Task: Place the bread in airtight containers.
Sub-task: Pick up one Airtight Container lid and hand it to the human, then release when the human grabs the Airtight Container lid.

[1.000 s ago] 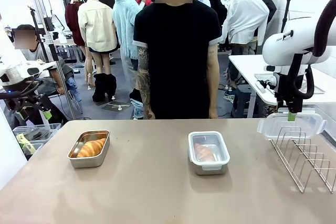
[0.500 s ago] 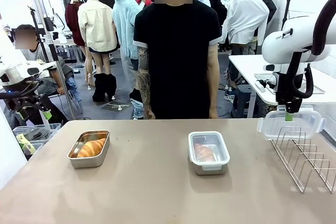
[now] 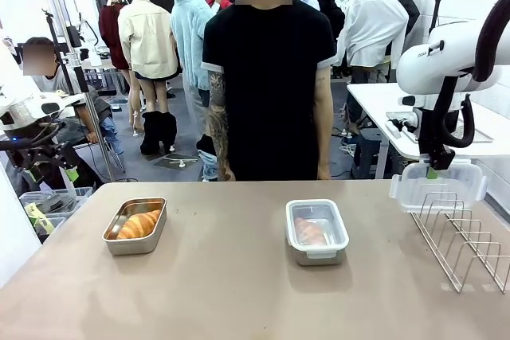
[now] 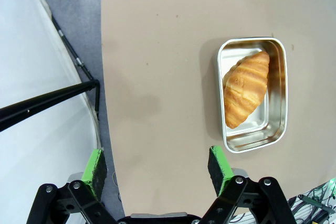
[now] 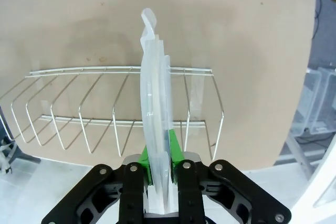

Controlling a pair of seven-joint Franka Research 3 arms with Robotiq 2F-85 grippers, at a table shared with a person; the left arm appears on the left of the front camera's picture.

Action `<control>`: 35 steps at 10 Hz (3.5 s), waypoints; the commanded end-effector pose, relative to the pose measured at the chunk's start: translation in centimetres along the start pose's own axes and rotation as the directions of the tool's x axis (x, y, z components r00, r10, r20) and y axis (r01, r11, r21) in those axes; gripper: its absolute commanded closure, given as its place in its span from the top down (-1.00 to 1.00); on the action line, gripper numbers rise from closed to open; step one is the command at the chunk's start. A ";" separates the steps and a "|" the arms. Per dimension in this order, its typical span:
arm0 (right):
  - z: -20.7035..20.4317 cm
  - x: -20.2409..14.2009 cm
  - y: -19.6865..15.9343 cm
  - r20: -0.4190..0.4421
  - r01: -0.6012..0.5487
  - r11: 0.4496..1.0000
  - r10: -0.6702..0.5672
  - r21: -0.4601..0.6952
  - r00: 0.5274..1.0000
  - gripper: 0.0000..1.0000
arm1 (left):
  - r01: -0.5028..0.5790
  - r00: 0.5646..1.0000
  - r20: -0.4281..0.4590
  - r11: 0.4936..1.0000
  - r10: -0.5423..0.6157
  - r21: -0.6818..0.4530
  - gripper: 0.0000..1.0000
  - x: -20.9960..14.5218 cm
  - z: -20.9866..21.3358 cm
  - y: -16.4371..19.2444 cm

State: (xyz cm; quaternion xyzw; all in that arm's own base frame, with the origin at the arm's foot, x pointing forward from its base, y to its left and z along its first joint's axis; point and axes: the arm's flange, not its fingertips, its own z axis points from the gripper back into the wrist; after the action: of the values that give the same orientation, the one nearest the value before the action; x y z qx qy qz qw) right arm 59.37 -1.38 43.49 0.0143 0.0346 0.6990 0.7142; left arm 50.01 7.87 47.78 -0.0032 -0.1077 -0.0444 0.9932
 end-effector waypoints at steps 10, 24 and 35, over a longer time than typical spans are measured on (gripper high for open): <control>5.2 3.1 5.9 -0.046 -0.035 0.990 0.029 -0.139 0.999 -1.00 | -0.015 1.000 0.008 1.000 0.015 0.028 1.00 -0.1 0.0 0.0; 17.8 20.3 1.5 -0.163 -0.416 0.729 0.394 -0.543 0.904 -1.00 | -0.015 1.000 0.008 1.000 0.015 0.028 1.00 -0.1 0.0 0.0; 18.5 19.5 3.8 -0.146 -0.398 0.785 0.376 -0.474 0.915 1.00 | -0.015 1.000 0.008 1.000 0.015 0.028 1.00 -0.1 0.0 0.0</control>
State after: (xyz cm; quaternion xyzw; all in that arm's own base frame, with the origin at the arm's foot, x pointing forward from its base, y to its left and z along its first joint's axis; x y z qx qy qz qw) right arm 58.13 19.07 61.47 -0.1823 -0.1447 0.8122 0.5349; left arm 50.01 7.82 47.78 -0.0032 -0.1078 -0.0448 0.9932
